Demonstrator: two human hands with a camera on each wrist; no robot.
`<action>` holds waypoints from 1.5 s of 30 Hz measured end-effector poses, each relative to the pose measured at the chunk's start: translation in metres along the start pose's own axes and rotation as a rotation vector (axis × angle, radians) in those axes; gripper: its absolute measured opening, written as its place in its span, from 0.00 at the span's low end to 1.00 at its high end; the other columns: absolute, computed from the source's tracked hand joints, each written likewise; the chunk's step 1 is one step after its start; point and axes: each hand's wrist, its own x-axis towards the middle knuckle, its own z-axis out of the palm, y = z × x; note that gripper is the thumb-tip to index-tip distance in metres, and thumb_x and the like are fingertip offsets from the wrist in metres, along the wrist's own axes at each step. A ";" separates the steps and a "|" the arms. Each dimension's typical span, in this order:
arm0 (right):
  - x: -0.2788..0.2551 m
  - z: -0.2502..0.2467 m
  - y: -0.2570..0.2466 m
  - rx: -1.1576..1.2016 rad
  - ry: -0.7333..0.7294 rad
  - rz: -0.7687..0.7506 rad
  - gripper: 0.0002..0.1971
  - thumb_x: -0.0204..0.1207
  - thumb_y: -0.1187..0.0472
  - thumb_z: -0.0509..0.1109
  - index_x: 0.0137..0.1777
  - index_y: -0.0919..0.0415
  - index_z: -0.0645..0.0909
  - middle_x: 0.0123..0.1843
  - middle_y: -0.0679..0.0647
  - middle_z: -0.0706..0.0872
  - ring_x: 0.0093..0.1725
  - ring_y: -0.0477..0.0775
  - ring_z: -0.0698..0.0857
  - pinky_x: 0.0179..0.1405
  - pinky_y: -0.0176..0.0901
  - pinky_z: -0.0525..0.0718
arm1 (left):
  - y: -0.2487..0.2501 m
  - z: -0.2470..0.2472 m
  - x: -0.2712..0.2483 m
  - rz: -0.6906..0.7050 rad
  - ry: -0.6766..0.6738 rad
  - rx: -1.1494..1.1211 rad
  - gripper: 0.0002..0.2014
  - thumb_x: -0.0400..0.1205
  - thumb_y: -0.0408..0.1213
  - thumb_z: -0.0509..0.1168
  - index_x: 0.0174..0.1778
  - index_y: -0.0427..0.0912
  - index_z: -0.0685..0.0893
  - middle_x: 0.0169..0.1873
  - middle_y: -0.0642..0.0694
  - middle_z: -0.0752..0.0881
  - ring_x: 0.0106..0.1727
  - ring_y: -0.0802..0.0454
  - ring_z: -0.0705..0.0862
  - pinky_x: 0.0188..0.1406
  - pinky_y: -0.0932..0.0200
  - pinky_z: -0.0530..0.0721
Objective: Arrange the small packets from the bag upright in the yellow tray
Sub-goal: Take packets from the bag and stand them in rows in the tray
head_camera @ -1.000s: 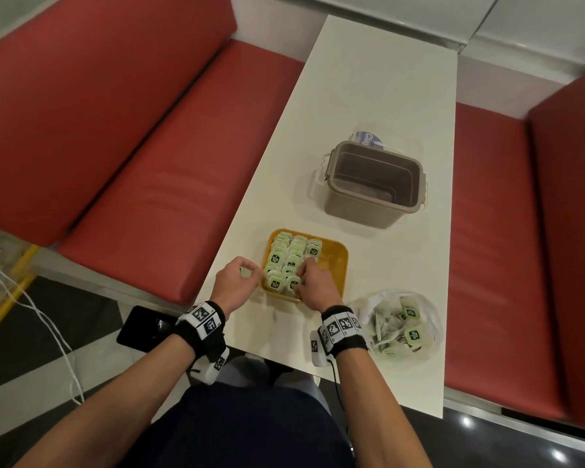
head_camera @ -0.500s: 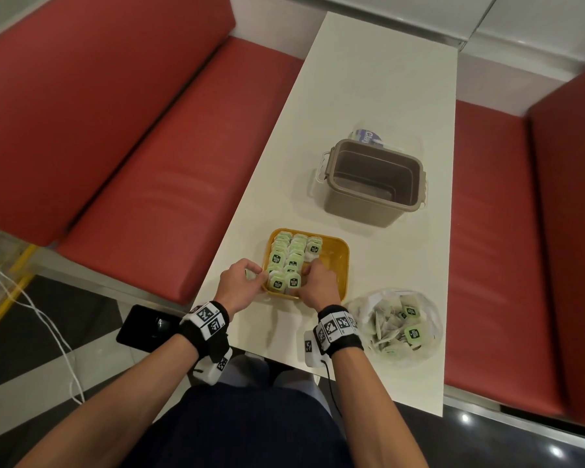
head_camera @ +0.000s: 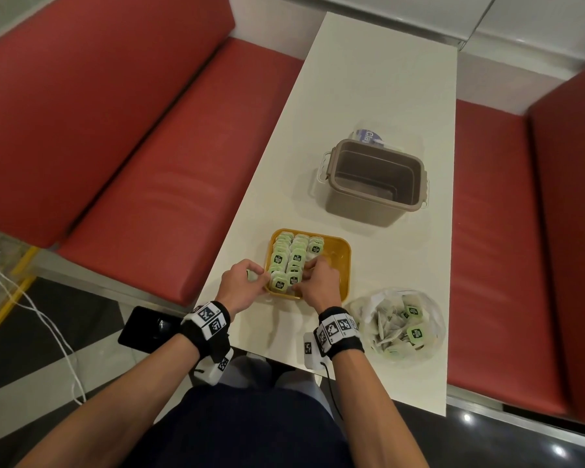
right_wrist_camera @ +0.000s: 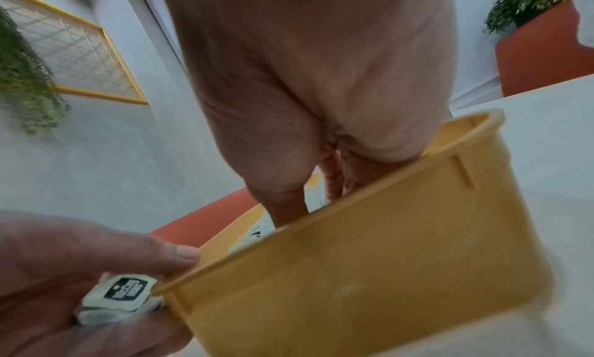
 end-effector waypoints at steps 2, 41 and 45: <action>0.000 0.001 -0.003 -0.026 -0.014 -0.016 0.29 0.68 0.68 0.91 0.64 0.60 0.80 0.58 0.55 0.92 0.58 0.56 0.92 0.58 0.51 0.94 | 0.003 0.000 -0.002 0.001 0.003 -0.002 0.10 0.80 0.53 0.79 0.49 0.54 0.88 0.54 0.48 0.92 0.51 0.46 0.95 0.57 0.39 0.93; -0.059 -0.076 -0.066 0.154 -0.021 -0.632 0.07 0.82 0.52 0.82 0.57 0.40 0.89 0.55 0.39 0.90 0.53 0.44 0.90 0.53 0.51 0.92 | 0.102 -0.050 -0.051 0.514 -0.409 0.071 0.21 0.93 0.29 0.64 0.73 0.51 0.60 0.44 0.50 0.96 0.48 0.51 0.96 0.51 0.56 0.91; -0.060 -0.073 -0.062 0.281 0.001 -0.561 0.05 0.83 0.56 0.82 0.50 0.50 0.87 0.49 0.41 0.92 0.51 0.45 0.91 0.51 0.48 0.91 | 0.113 -0.055 -0.049 0.558 -0.308 0.141 0.19 0.91 0.31 0.69 0.71 0.49 0.67 0.39 0.49 0.94 0.45 0.55 0.96 0.51 0.49 0.95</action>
